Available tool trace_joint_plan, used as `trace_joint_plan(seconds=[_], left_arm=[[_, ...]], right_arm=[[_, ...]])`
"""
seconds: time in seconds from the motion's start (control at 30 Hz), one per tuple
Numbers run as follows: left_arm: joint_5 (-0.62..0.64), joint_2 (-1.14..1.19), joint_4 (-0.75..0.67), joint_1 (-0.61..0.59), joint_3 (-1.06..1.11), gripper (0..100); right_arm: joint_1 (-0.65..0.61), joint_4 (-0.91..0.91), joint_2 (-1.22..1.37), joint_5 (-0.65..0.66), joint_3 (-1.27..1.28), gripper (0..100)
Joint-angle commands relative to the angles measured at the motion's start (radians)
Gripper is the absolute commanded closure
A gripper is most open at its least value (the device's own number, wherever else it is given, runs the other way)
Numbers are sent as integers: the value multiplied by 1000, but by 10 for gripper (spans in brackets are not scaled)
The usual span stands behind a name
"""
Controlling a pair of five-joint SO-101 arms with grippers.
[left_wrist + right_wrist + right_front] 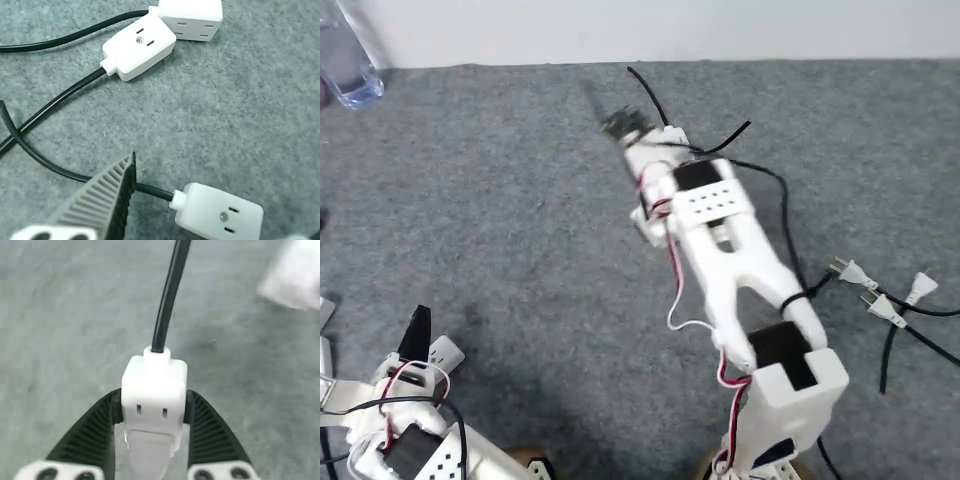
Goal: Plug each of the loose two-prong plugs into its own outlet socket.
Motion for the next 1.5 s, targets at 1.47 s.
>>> trace_joint_plan(seconds=[1.47], left_arm=[[-8, -5, 6, 2, -7, 436]], right_arm=[[114, 265, 823, 187, -1181, 693]])
